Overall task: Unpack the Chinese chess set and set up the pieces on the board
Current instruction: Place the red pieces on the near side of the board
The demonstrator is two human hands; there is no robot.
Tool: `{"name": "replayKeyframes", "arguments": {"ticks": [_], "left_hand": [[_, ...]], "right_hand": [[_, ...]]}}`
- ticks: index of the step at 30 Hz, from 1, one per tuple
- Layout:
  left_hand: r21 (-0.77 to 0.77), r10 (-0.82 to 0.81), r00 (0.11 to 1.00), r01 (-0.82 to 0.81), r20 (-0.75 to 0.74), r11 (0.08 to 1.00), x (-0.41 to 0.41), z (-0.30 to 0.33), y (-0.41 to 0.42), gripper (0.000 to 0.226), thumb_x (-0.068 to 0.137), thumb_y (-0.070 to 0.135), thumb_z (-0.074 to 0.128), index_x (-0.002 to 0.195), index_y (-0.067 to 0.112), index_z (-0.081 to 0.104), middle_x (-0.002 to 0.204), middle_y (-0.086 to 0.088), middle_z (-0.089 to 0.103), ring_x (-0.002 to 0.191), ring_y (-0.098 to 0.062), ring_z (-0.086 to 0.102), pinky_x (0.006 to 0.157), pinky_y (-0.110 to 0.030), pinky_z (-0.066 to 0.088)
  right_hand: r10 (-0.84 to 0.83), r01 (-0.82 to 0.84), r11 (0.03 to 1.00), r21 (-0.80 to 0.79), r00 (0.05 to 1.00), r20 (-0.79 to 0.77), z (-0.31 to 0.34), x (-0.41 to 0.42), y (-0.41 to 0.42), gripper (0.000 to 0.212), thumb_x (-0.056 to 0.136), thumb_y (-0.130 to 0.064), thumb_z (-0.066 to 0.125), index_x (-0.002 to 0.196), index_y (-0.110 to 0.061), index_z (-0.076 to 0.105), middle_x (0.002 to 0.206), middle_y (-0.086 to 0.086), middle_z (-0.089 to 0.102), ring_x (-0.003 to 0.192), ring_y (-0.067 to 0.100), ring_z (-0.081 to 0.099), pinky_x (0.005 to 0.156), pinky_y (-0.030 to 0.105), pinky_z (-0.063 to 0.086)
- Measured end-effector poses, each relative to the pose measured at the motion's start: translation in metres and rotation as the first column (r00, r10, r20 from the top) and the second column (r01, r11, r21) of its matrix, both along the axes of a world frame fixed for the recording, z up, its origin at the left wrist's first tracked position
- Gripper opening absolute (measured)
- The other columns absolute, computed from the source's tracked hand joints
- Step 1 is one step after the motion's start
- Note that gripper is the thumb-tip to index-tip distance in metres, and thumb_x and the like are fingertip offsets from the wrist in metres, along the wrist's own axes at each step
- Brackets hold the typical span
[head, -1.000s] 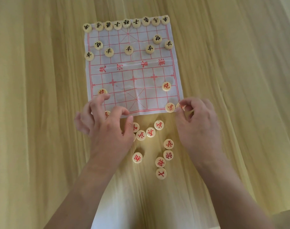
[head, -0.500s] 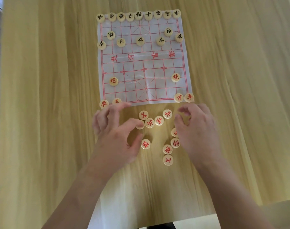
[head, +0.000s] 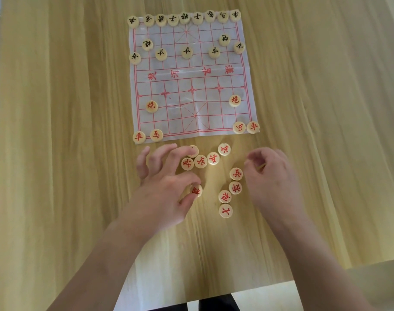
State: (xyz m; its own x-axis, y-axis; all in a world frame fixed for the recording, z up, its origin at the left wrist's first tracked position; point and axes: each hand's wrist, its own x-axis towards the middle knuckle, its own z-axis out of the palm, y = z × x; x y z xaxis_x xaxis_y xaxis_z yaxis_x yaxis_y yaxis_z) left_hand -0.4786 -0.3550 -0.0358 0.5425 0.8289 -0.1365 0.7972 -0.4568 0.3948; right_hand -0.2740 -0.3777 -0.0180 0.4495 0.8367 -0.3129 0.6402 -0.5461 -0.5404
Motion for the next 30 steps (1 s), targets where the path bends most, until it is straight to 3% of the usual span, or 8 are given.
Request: {"name": "replayKeyframes", "arguments": {"ticks": [3,6,8,10,13,17,23,30], "left_hand": [[0.000,-0.004,1.000,0.004,-0.011,1.000,0.003,0.000,0.003,0.022,0.068,0.033,0.083,0.079,0.034,0.064,0.135,0.013,0.046,0.132,-0.024,0.031,0.113,-0.053,0.012],[-0.019,0.049,0.993,-0.047,0.108,0.999,0.007,0.002,0.005,0.026,0.071,0.023,0.082,0.082,0.033,0.060,0.107,0.023,0.056,0.109,-0.015,0.041,0.096,-0.038,0.020],[-0.030,0.121,0.975,-0.117,0.186,0.993,0.011,0.004,0.005,0.027,0.074,0.017,0.081,0.085,0.030,0.060,0.087,0.023,0.056,0.094,-0.013,0.044,0.088,-0.035,0.021],[-0.038,0.175,0.957,-0.170,0.233,0.985,0.016,0.005,0.004,0.025,0.078,0.018,0.078,0.096,0.029,0.065,0.082,0.025,0.054,0.087,-0.012,0.044,0.085,-0.034,0.020],[-0.012,0.181,0.958,-0.183,0.221,0.983,0.019,0.006,0.005,0.025,0.084,0.026,0.069,0.107,0.036,0.069,0.082,0.033,0.047,0.086,-0.009,0.041,0.083,-0.032,0.017],[-0.054,0.294,0.932,-0.289,0.214,0.956,0.024,0.008,0.006,0.018,0.084,0.029,0.074,0.100,0.036,0.071,0.080,0.028,0.057,0.083,-0.008,0.048,0.086,-0.032,0.019],[-0.131,0.420,0.877,-0.400,0.235,0.907,0.024,0.011,0.002,0.011,0.082,0.034,0.077,0.092,0.031,0.074,0.071,0.020,0.062,0.081,-0.001,0.056,0.101,-0.032,0.022],[-0.185,0.478,0.836,-0.442,0.270,0.878,0.020,0.012,-0.005,0.001,0.089,0.034,0.070,0.089,0.034,0.071,0.063,0.018,0.065,0.085,-0.001,0.058,0.104,-0.034,0.024]], "right_hand": [[-0.023,0.023,1.000,0.000,1.000,-0.006,-0.001,0.002,-0.003,0.012,0.092,-0.022,0.052,0.097,-0.025,0.062,0.096,-0.011,0.054,0.089,0.011,0.055,0.091,0.037,0.046],[-0.020,0.020,1.000,-0.011,1.000,-0.003,0.000,0.003,-0.006,0.012,0.092,-0.023,0.052,0.098,-0.026,0.062,0.095,-0.012,0.054,0.089,0.009,0.055,0.090,0.036,0.046],[-0.003,0.003,1.000,-0.019,1.000,0.005,0.000,0.006,-0.008,0.012,0.092,-0.024,0.052,0.099,-0.025,0.062,0.094,-0.012,0.054,0.088,0.008,0.054,0.088,0.033,0.046],[0.013,-0.012,0.999,-0.046,1.000,0.004,0.002,0.007,-0.010,0.011,0.092,-0.026,0.052,0.098,-0.025,0.062,0.093,-0.013,0.055,0.087,0.007,0.053,0.085,0.031,0.046],[0.044,-0.043,0.989,-0.143,0.999,0.003,0.003,0.008,-0.013,0.013,0.091,-0.033,0.052,0.096,-0.025,0.060,0.091,-0.013,0.057,0.087,0.008,0.055,0.085,0.033,0.048],[0.043,-0.039,0.965,-0.258,0.999,0.008,0.007,0.006,-0.017,0.022,0.090,-0.044,0.050,0.096,-0.025,0.058,0.090,-0.011,0.059,0.087,0.011,0.057,0.083,0.037,0.050],[0.109,-0.100,0.928,-0.360,0.994,0.004,0.019,-0.001,-0.021,0.021,0.090,-0.043,0.051,0.090,-0.023,0.053,0.085,-0.009,0.058,0.081,0.013,0.056,0.076,0.035,0.048],[0.286,-0.261,0.952,-0.158,0.943,0.170,0.015,-0.019,-0.027,0.019,0.087,-0.035,0.060,0.106,-0.032,0.058,0.093,-0.011,0.047,0.090,0.013,0.043,0.085,0.029,0.035]]}}
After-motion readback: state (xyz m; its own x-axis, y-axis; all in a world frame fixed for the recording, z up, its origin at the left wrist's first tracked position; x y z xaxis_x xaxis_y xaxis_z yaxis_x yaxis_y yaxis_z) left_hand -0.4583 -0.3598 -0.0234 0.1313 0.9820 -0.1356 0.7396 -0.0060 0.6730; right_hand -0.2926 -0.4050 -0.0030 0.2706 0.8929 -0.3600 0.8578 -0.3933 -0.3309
